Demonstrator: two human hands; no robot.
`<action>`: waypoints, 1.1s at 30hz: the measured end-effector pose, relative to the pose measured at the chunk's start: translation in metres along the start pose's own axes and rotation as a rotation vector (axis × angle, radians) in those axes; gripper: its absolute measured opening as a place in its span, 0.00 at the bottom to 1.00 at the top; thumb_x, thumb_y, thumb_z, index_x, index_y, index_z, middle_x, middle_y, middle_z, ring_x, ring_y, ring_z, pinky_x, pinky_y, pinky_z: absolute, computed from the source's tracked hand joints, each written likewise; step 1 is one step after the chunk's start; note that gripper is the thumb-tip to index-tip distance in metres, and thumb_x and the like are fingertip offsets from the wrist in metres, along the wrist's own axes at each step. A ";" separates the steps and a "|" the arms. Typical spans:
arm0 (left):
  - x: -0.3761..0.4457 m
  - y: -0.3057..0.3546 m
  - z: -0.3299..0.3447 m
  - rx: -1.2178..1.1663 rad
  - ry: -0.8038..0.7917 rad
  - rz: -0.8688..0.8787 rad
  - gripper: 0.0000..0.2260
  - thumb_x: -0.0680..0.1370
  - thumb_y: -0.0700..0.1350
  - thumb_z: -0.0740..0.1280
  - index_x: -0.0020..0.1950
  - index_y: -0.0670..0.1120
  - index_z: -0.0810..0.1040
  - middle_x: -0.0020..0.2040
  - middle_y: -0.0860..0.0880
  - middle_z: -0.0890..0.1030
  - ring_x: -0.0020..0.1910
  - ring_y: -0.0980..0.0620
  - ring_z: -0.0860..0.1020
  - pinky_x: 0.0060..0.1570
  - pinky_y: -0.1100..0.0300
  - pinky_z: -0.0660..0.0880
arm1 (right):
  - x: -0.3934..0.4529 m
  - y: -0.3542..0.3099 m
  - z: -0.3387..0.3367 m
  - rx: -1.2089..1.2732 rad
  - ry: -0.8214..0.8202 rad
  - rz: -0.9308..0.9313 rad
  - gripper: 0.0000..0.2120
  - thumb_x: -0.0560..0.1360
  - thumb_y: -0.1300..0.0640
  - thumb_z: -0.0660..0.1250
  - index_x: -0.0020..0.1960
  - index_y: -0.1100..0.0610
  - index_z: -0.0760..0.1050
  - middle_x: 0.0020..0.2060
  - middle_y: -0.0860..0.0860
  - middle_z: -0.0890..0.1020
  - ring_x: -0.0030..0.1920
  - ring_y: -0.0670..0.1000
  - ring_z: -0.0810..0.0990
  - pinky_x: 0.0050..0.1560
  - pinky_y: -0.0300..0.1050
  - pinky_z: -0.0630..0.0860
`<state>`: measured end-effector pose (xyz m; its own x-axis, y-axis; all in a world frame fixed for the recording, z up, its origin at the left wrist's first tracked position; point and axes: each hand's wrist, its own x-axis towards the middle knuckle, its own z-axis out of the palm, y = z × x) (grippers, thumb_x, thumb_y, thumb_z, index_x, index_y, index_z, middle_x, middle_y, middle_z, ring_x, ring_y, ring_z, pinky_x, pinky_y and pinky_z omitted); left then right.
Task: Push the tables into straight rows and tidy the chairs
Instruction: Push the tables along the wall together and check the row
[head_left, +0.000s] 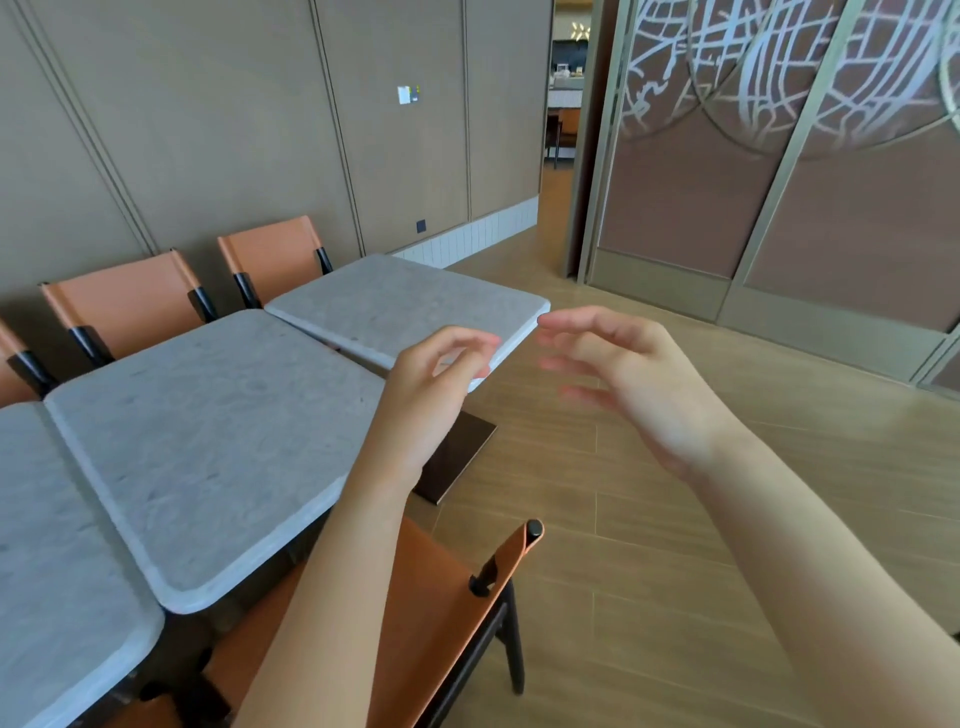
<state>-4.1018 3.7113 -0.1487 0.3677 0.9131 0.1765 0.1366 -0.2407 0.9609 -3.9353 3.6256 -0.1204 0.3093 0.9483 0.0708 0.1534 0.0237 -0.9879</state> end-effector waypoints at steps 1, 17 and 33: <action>0.010 0.004 0.015 -0.001 0.001 0.002 0.06 0.81 0.51 0.67 0.50 0.57 0.85 0.50 0.56 0.85 0.54 0.57 0.83 0.65 0.45 0.76 | 0.010 0.000 -0.016 -0.004 0.000 -0.003 0.10 0.81 0.56 0.65 0.59 0.51 0.82 0.56 0.46 0.85 0.54 0.44 0.84 0.58 0.46 0.79; 0.143 0.014 0.153 0.055 0.093 0.007 0.07 0.82 0.52 0.66 0.50 0.58 0.83 0.51 0.61 0.84 0.53 0.60 0.82 0.64 0.47 0.76 | 0.162 0.031 -0.151 0.009 -0.148 0.007 0.09 0.81 0.56 0.65 0.57 0.50 0.82 0.52 0.44 0.86 0.54 0.44 0.84 0.59 0.47 0.79; 0.334 -0.058 0.164 0.031 0.282 -0.175 0.08 0.82 0.51 0.65 0.48 0.59 0.84 0.49 0.60 0.84 0.52 0.60 0.82 0.64 0.49 0.76 | 0.401 0.076 -0.134 -0.054 -0.398 0.070 0.08 0.82 0.55 0.64 0.57 0.51 0.82 0.53 0.45 0.85 0.55 0.45 0.84 0.58 0.46 0.80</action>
<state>-3.8359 3.9760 -0.1805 0.0673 0.9955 0.0661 0.2048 -0.0786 0.9756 -3.6737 3.9656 -0.1483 -0.0653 0.9957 -0.0661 0.1970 -0.0521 -0.9790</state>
